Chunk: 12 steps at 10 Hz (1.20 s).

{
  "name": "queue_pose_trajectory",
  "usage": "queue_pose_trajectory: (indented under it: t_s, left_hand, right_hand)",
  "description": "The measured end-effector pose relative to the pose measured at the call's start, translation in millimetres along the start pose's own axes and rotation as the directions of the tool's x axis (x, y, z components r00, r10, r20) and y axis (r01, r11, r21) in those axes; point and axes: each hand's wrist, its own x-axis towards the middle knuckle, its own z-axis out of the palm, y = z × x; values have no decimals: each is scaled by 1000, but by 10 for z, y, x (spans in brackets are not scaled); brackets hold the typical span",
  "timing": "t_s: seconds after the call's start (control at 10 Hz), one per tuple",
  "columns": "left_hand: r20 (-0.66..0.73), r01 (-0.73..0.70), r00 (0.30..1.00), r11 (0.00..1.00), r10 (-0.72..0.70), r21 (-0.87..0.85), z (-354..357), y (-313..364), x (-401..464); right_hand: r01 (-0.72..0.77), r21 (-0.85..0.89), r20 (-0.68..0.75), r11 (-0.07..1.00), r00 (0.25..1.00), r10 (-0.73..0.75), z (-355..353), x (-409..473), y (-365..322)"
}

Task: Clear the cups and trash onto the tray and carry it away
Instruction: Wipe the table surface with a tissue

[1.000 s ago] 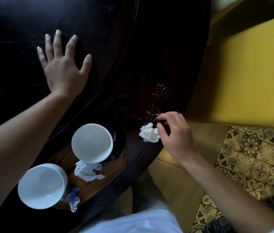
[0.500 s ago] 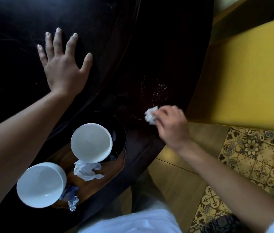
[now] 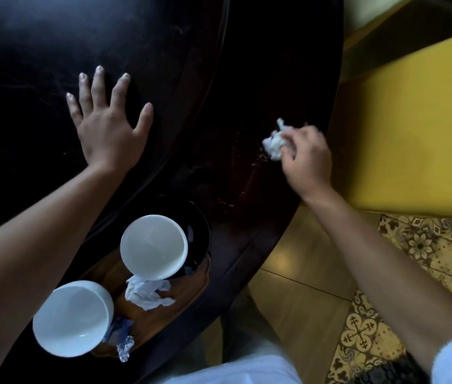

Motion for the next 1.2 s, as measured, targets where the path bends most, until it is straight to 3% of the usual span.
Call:
queue_pose_trajectory:
  t_s: [0.1,0.2,0.3,0.4,0.5,0.7,0.9,1.0,1.1,1.2]
  left_hand:
    - [1,4,1000,1000,-4,7,0,-5,0]
    - [1,2,1000,1000,-2,2,-7,-5,5]
    - [2,1,1000,1000,-1,6,3,-3,2]
    - [4,-2,1000,1000,2,-4,13,3,-7]
    - [2,-1,1000,1000,1,-4,20,-9,-7]
    - [-5,-3,1000,1000,3,-10,9,-3,7]
    - [-5,1,1000,1000,-1,-12,18,17,27]
    - [-4,1,1000,1000,-1,-8,21,25,31]
    - [-8,1,1000,1000,-1,-11,27,24,23]
    - [-15,0,1000,1000,0,-15,23,18,22]
  right_hand:
    - [175,64,127,982,975,-182,50,-561,-279]
    - [194,157,109,968,971,-212,-7,-560,-308]
    - [46,116,-77,992,996,-37,-103,-42,-55]
    - [-122,86,-155,989,979,134,-186,428,276]
    - [-178,24,-77,984,981,180,-182,602,416]
    - [-65,-80,-9,995,998,64,-66,28,113]
    - [148,26,132,989,980,-150,100,-736,-404]
    - [123,108,87,987,987,-132,23,-518,-323]
    - [-18,119,-140,993,990,35,-135,92,19]
    - [-187,107,-226,977,952,207,-269,727,410]
